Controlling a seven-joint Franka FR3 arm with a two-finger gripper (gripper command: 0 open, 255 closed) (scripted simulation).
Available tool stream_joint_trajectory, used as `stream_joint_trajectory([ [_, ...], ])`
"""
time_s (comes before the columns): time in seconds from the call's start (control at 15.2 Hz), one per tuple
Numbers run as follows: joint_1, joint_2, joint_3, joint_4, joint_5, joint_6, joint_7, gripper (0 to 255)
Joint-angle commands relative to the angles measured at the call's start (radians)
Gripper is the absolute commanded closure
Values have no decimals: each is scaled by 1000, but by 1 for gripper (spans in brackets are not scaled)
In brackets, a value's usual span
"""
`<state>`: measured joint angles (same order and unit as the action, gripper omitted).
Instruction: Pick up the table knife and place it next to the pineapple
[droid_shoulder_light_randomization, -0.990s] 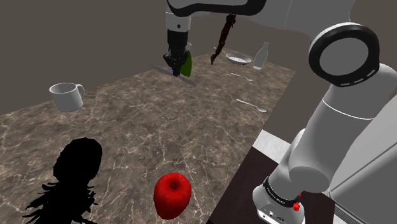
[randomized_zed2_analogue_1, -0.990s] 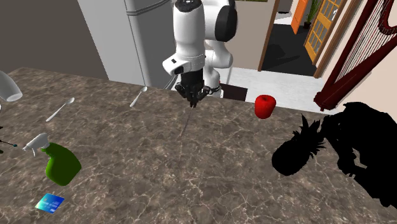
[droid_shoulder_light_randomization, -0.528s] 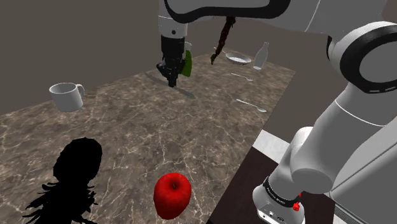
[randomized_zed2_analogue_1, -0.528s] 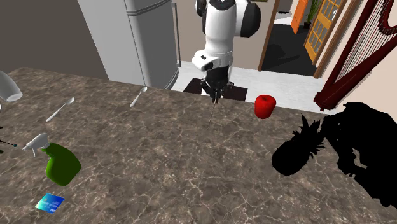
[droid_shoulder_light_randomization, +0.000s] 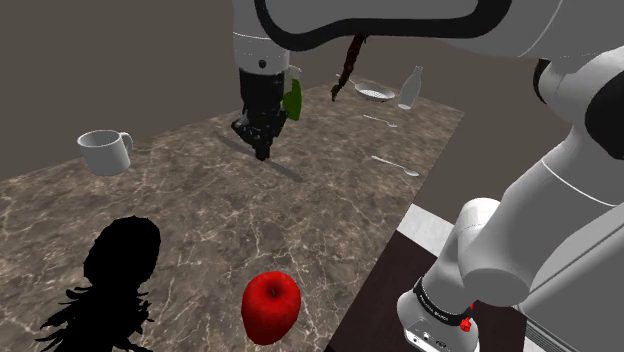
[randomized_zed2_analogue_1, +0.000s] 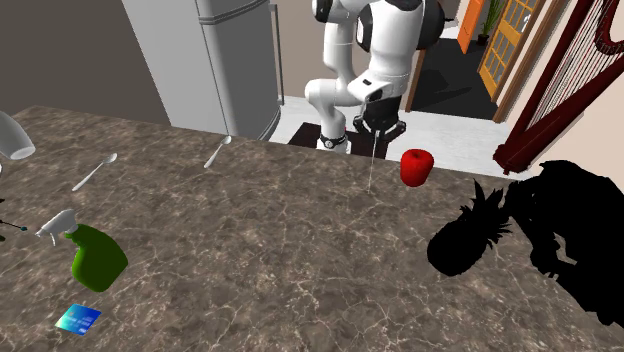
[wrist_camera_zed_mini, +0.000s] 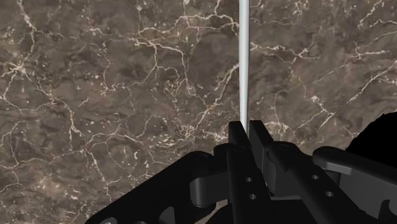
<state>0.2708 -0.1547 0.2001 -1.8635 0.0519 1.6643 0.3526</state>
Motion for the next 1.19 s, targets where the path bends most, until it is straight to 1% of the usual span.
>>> stream_joint_trajectory([
  [0.0,21,-11,28,-7,9,-2,49,255],
  [0.46,93,-29,126,-21,38,3,212,255],
  [0.53,111,-25,152,-16,43,5,256,255],
  [1.12,114,-27,157,-138,47,126,251,255],
])
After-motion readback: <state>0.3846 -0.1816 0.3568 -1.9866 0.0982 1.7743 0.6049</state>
